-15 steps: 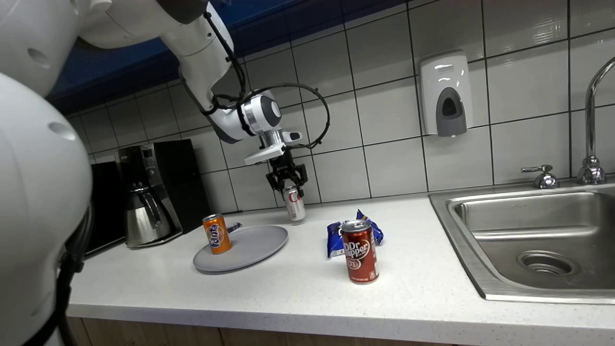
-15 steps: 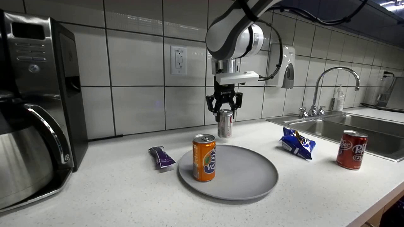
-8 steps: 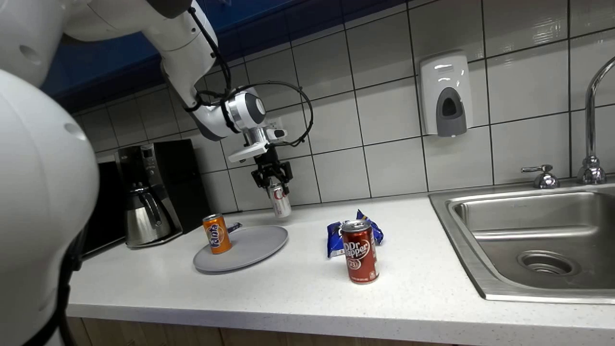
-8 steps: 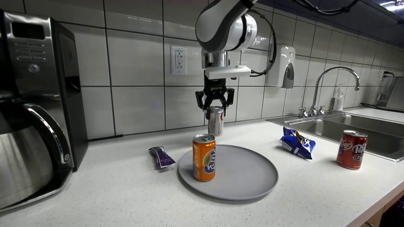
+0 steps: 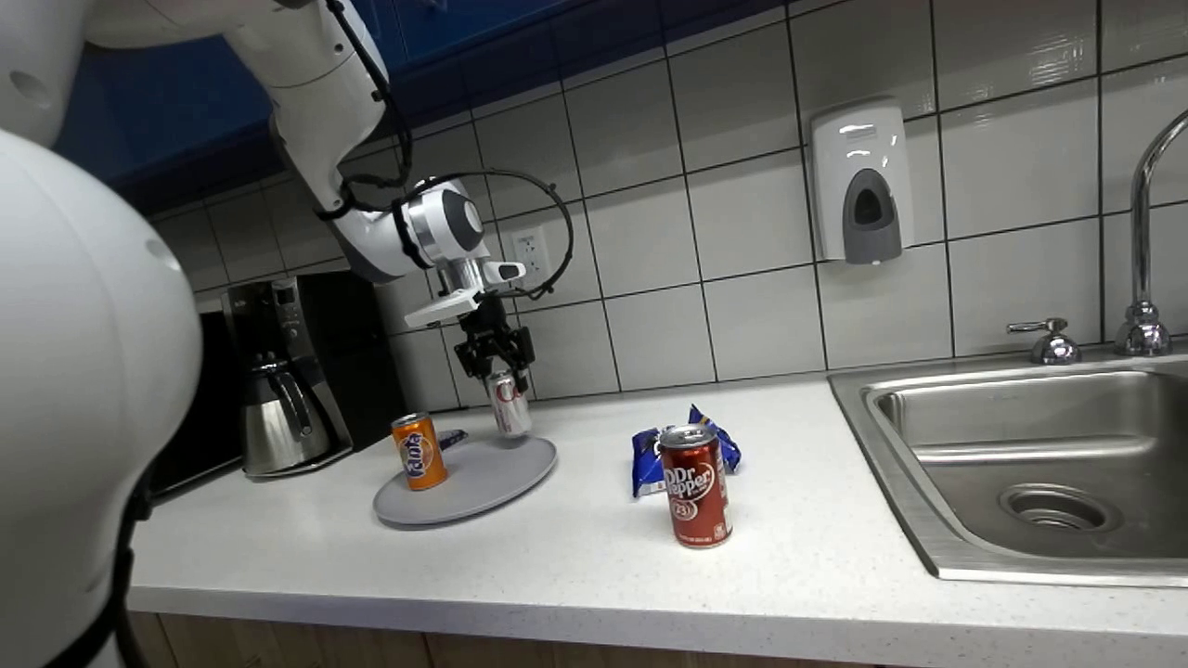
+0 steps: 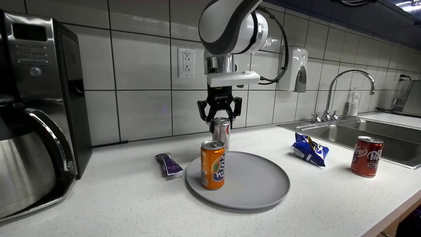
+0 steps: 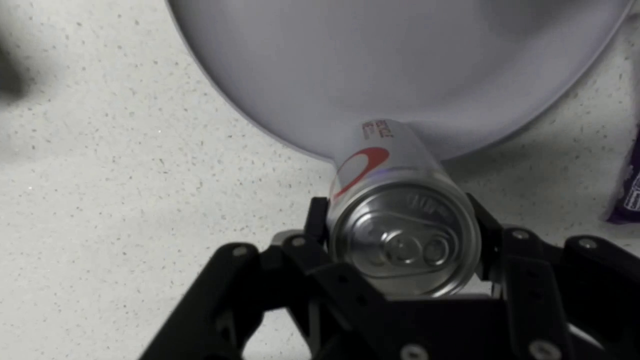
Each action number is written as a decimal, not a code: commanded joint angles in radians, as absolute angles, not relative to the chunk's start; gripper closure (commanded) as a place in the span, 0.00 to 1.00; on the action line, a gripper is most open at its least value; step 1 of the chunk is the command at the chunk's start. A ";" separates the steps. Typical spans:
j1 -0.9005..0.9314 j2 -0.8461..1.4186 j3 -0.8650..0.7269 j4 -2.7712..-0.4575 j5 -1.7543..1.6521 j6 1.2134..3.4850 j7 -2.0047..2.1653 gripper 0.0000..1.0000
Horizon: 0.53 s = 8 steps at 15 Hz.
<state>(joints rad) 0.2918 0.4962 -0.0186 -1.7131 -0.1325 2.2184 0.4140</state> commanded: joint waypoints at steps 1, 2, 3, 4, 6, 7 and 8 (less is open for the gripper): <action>0.303 0.399 -0.003 -1.849 -0.147 2.268 0.476 0.61; 0.305 0.387 0.000 -1.872 -0.147 2.278 0.487 0.61; 0.308 0.378 0.002 -1.893 -0.146 2.286 0.498 0.61; 0.310 0.371 0.005 -1.910 -0.145 2.291 0.505 0.61; 0.315 0.358 0.007 -1.944 -0.147 2.305 0.518 0.61; 0.315 0.352 0.009 -1.958 -0.146 2.309 0.522 0.61; 0.316 0.348 0.011 -1.971 -0.145 2.313 0.527 0.61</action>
